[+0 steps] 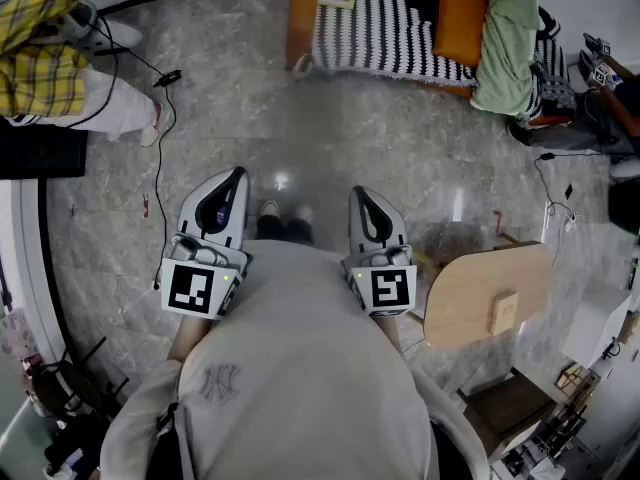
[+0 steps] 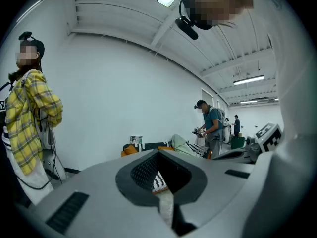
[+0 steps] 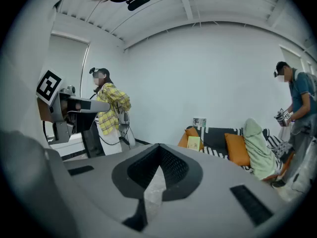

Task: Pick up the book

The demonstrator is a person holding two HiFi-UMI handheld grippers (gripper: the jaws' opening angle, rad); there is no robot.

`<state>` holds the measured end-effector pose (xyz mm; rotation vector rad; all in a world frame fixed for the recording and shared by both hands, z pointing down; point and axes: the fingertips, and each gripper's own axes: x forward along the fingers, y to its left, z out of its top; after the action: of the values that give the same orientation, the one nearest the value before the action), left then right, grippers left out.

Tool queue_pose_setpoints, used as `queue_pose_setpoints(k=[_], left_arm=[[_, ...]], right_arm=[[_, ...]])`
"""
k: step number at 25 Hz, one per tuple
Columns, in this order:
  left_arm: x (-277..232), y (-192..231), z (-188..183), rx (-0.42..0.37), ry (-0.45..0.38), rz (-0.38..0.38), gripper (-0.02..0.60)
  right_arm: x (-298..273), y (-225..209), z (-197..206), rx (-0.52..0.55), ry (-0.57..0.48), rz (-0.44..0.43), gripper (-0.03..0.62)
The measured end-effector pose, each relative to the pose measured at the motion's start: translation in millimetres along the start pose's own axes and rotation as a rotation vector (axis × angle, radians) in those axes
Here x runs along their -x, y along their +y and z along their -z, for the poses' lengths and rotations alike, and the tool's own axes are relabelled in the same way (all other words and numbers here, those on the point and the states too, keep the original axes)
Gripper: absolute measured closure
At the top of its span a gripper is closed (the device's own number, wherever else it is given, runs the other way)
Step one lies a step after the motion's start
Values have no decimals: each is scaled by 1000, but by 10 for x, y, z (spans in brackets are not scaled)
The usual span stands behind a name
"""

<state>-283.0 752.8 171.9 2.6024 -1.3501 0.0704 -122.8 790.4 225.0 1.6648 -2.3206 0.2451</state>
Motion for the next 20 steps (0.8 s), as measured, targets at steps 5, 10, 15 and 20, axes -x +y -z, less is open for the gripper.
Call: queue_pose_setpoints(k=[5,10,15,20], left_arm=[[15,-60,42,-42,7,-9,580],[-53,-138,91,-44,19,-42,580],[-143,-324,91,-43,-5,-34,580],[-298,-528,59,-63,-41,6,580]], right_arm=[[57,-24,16,-2,6,-14,577],[88,-132,39,2,9,-31,577],[137,-267,7,0,-22,-44,577],[157,-298,-154,-48,-117,-113,577]])
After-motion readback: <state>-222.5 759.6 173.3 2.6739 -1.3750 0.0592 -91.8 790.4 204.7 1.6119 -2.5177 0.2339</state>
